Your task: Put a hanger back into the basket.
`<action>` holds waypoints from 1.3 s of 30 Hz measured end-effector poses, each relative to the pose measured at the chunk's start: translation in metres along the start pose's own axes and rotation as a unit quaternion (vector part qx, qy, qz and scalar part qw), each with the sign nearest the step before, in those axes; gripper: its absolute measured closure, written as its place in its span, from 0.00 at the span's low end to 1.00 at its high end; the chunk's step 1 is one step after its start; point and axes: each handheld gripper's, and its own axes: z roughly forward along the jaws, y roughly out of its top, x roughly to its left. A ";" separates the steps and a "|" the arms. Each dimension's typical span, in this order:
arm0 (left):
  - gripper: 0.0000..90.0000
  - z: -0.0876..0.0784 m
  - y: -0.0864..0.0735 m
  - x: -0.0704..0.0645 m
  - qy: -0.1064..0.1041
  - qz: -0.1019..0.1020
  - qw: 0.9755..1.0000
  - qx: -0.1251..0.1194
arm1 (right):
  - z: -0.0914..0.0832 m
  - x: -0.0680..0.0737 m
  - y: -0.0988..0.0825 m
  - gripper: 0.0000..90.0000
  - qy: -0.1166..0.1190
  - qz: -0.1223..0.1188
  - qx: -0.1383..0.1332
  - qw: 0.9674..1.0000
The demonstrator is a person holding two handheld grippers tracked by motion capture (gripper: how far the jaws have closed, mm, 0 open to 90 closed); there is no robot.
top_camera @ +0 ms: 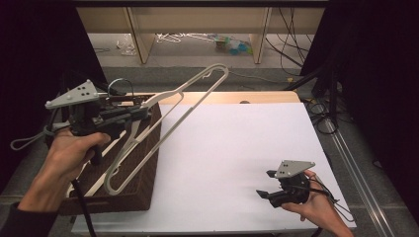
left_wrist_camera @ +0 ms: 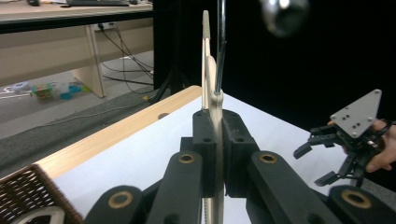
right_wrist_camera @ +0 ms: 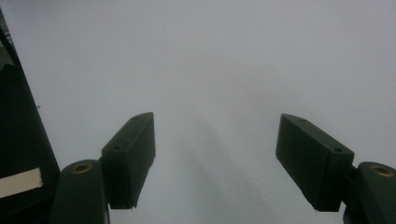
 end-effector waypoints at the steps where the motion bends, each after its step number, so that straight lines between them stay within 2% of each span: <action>1: 0.95 -0.001 -0.001 0.003 0.003 -0.001 1.000 0.000 | 0.000 0.000 -0.001 0.33 0.000 0.004 0.001 1.000; 4: 0.95 -0.006 -0.004 0.012 0.014 -0.004 1.000 0.001 | 0.001 0.001 -0.002 0.33 -0.004 0.005 -0.005 1.000; 5: 0.95 -0.008 -0.005 0.016 0.018 -0.006 1.000 0.000 | 0.000 0.000 -0.002 0.32 0.001 0.004 0.003 1.000; 8: 0.95 -0.015 -0.009 0.028 0.030 -0.016 0.999 -0.005 | 0.002 0.000 -0.004 0.32 -0.005 0.001 -0.003 1.000; 10: 0.95 -0.022 -0.012 0.038 0.040 -0.021 0.999 -0.011 | 0.001 0.000 -0.004 0.32 0.000 0.003 0.006 1.000; 11: 0.95 -0.022 -0.012 0.038 0.040 -0.021 0.999 -0.011 | 0.001 0.000 -0.004 0.32 -0.001 0.003 0.006 1.000; 13: 0.95 -0.029 -0.016 0.048 0.053 -0.025 0.998 -0.013 | 0.002 0.000 -0.004 0.32 -0.006 0.004 -0.001 1.000; 16: 0.95 -0.033 -0.018 0.054 0.063 -0.028 0.998 -0.013 | 0.001 0.000 -0.004 0.32 0.000 0.002 0.006 1.000; 21: 0.95 -0.044 -0.027 0.070 0.086 -0.027 0.996 -0.014 | 0.003 0.000 -0.005 0.32 -0.004 0.003 0.000 1.000; 23: 0.95 -0.047 -0.031 0.075 0.089 -0.029 0.996 -0.011 | 0.003 0.000 -0.005 0.32 -0.004 0.004 0.000 1.000; 24: 0.95 -0.049 -0.034 0.080 0.094 -0.022 0.995 -0.001 | 0.003 0.001 -0.005 0.32 -0.003 0.005 0.001 1.000; 29: 0.95 -0.054 -0.042 0.091 0.106 -0.011 0.994 0.012 | 0.004 0.001 -0.004 0.32 0.005 0.001 0.010 1.000; 34: 0.95 -0.058 -0.052 0.105 0.115 -0.019 0.993 0.020 | 0.005 0.001 -0.005 0.32 0.004 0.004 0.007 1.000; 39: 0.95 -0.060 -0.060 0.114 0.123 -0.015 0.992 0.029 | 0.006 0.001 -0.006 0.32 0.003 0.005 0.008 1.000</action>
